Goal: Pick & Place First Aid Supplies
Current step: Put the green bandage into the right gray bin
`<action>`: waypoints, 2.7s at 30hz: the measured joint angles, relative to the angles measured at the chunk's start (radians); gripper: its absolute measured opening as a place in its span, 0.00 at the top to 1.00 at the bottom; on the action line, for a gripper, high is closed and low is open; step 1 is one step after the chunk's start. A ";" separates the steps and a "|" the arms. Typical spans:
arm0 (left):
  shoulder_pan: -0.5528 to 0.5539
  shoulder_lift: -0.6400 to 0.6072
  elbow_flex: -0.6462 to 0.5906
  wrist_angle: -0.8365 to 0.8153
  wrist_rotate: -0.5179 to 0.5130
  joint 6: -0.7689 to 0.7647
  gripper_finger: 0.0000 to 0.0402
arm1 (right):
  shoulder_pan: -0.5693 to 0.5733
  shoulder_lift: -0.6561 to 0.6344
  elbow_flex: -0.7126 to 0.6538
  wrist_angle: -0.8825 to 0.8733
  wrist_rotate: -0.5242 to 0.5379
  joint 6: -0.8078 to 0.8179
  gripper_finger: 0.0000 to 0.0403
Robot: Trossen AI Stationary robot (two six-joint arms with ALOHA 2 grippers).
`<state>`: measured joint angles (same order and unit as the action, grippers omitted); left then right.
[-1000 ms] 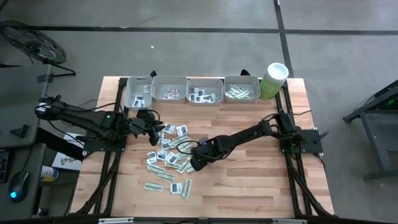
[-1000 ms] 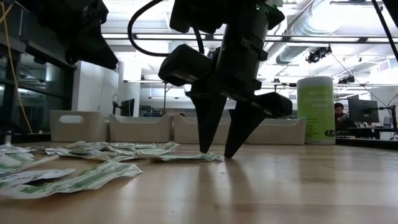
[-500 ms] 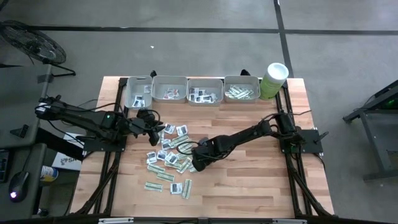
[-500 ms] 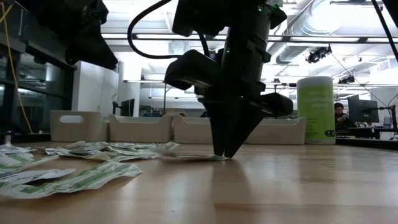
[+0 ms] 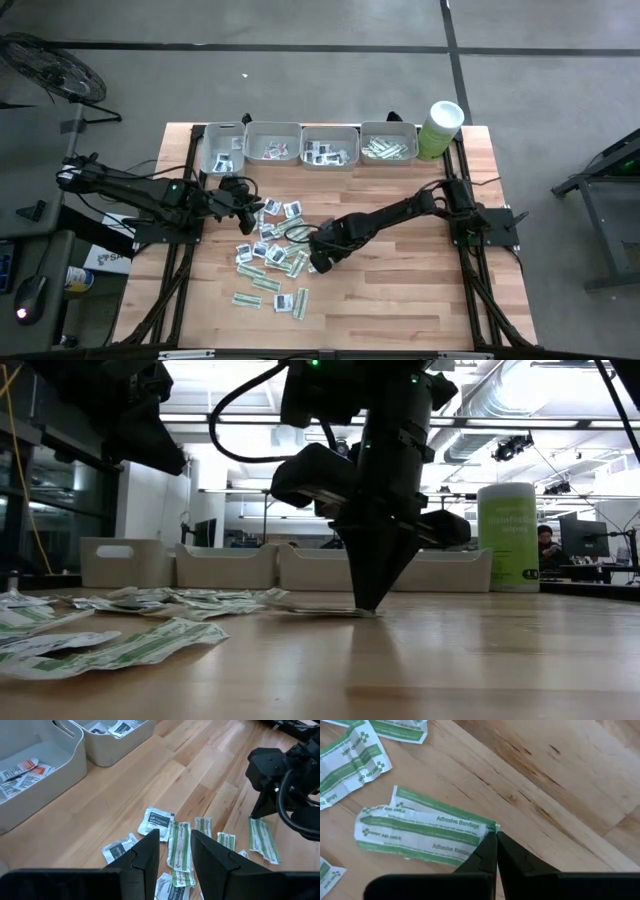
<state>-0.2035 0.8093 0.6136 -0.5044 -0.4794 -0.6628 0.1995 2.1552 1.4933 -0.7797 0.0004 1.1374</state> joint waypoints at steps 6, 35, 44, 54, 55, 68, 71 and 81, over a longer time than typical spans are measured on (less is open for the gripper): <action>0.000 0.000 0.000 0.001 0.001 0.000 0.72 | -0.008 -0.069 -0.013 -0.080 0.119 -0.019 1.00; 0.000 0.000 0.000 0.009 -0.003 -0.023 0.72 | -0.106 -0.319 -0.004 -0.321 0.468 -0.081 1.00; 0.000 0.000 0.000 0.009 -0.010 -0.026 0.72 | -0.290 -0.440 -0.003 -0.417 0.501 -0.230 1.00; 0.000 0.000 0.000 0.008 -0.010 -0.049 0.72 | -0.560 -0.534 -0.002 -0.458 0.510 -0.445 1.00; 0.000 0.000 0.000 0.008 -0.010 -0.050 0.72 | -0.585 -0.535 -0.002 -0.459 0.505 -0.468 1.00; 0.000 0.000 0.000 0.008 -0.028 -0.086 0.72 | -0.862 -0.512 -0.002 -0.432 0.379 -0.702 1.00; 0.000 0.000 0.000 0.008 -0.037 -0.101 0.72 | -0.907 -0.506 -0.002 -0.393 0.338 -0.730 1.00; 0.000 0.000 0.000 0.009 -0.044 -0.110 0.72 | -0.954 -0.427 -0.002 -0.316 0.224 -0.734 1.00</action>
<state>-0.2031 0.8093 0.6136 -0.4950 -0.5238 -0.7724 -0.7545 1.7282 1.4909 -1.0957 0.2248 0.4038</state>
